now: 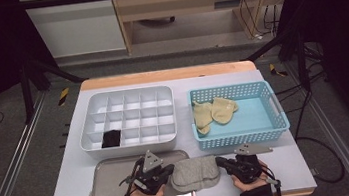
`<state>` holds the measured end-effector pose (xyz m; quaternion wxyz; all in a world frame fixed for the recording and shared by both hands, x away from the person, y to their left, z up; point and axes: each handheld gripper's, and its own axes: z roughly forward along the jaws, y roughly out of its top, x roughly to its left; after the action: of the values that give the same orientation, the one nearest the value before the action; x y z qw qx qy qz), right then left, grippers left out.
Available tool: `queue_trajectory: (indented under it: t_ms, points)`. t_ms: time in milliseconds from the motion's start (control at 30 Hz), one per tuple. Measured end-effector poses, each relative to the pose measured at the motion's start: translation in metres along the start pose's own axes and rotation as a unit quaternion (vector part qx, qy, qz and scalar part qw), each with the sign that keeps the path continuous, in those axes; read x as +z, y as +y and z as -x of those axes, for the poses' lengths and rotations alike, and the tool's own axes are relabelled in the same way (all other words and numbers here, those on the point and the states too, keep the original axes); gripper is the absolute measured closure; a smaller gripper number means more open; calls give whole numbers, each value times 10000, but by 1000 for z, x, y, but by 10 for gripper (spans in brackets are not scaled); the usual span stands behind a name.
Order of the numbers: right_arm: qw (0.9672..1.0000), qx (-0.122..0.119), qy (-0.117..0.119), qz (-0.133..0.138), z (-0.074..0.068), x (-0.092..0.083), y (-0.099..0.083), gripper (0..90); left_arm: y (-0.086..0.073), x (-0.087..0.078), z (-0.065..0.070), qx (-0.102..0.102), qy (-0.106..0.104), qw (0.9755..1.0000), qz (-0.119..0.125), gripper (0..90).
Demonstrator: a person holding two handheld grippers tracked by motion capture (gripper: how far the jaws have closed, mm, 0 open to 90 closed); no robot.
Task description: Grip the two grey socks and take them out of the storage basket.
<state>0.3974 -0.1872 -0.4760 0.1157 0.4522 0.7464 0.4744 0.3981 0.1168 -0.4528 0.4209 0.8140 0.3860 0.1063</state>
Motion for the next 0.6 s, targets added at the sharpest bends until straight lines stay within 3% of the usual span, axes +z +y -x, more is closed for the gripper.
queue_trajectory:
  t_ms: [133,267,367,433,533,600]
  points:
    - [9999,25,101,132,-3,-14,5,897,2,-5,2,-16,-100,9999,54,896]
    - [10000,-1,76,51,-3,-13,4,896,3,-5,2,55,58,9999,106,892]
    - [9999,41,30,-103,0,-7,1,893,8,-2,2,57,210,9996,162,719]
    - [9999,-2,-6,-137,0,-3,0,891,11,1,2,77,239,9994,224,678]
    - [9998,-49,-39,-174,-1,-1,-1,890,13,8,4,193,375,9990,130,627]
    - [9998,-59,-45,-189,-1,0,-2,890,12,15,3,205,451,9988,1,638]
